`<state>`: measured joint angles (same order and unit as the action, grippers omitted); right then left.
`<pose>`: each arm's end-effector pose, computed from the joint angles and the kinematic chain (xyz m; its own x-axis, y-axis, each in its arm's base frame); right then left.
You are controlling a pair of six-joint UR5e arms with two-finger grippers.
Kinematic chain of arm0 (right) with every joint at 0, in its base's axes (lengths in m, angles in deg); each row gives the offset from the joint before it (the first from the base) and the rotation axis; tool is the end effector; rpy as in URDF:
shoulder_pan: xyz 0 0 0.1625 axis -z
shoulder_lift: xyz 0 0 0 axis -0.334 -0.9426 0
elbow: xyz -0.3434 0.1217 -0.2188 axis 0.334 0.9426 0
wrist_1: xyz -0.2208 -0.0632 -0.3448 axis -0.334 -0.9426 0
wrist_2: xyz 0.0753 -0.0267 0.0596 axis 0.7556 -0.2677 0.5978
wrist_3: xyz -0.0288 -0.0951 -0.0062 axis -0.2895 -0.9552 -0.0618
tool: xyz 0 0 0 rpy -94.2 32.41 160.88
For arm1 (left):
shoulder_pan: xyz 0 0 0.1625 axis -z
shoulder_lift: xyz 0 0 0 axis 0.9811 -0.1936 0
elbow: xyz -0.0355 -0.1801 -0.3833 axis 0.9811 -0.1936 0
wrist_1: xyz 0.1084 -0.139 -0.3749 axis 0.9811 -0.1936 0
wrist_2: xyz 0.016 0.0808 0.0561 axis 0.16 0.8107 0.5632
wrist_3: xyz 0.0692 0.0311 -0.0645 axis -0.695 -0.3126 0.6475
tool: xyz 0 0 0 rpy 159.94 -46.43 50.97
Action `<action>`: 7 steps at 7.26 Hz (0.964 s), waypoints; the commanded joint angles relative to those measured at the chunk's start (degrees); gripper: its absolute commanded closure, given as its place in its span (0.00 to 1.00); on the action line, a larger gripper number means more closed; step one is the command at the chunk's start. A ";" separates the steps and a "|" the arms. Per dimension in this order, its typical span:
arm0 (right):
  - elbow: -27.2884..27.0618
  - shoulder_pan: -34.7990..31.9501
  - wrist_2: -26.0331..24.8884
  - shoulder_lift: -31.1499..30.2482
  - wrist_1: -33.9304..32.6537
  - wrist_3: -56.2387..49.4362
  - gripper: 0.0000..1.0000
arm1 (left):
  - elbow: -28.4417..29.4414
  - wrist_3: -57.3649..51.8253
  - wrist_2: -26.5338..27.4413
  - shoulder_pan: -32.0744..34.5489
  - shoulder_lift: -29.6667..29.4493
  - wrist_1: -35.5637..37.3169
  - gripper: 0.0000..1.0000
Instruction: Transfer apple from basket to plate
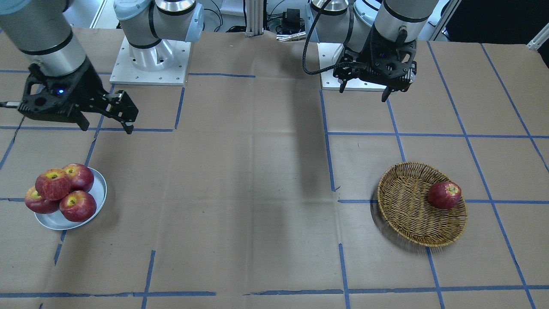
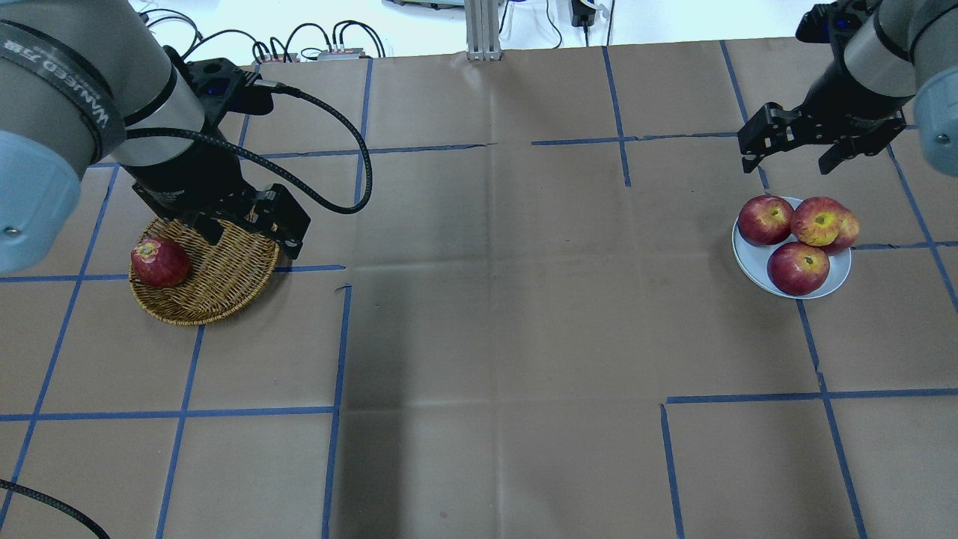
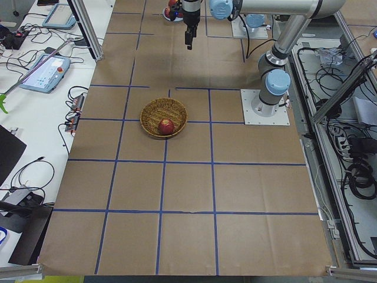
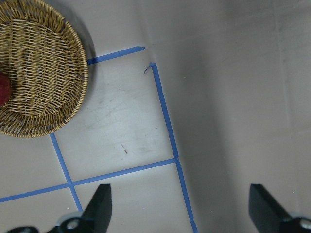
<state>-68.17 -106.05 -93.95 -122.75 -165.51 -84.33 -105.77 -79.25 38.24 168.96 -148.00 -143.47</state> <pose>0.1049 -0.4889 0.4463 -0.9965 0.0835 -0.0096 0.0839 0.9947 -0.0587 -0.1346 -0.4388 0.4742 -0.9717 0.2356 0.0152 0.2361 0.9705 0.0496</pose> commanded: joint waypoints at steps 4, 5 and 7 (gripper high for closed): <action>2.30 -4.69 -1.00 -1.48 6.72 2.86 0.00 | -1.14 0.00 0.09 -0.04 0.17 0.16 0.01; 2.48 -4.61 -1.00 -1.57 7.42 2.86 0.00 | -1.85 0.00 0.09 -0.13 0.44 0.42 0.01; 2.57 -4.78 -1.00 -1.75 8.13 2.86 0.00 | -1.85 -0.09 0.09 -0.21 0.53 0.51 0.01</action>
<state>-65.65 -110.75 -94.95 -124.43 -157.67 -81.46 -107.51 -79.31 38.33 168.82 -147.53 -143.03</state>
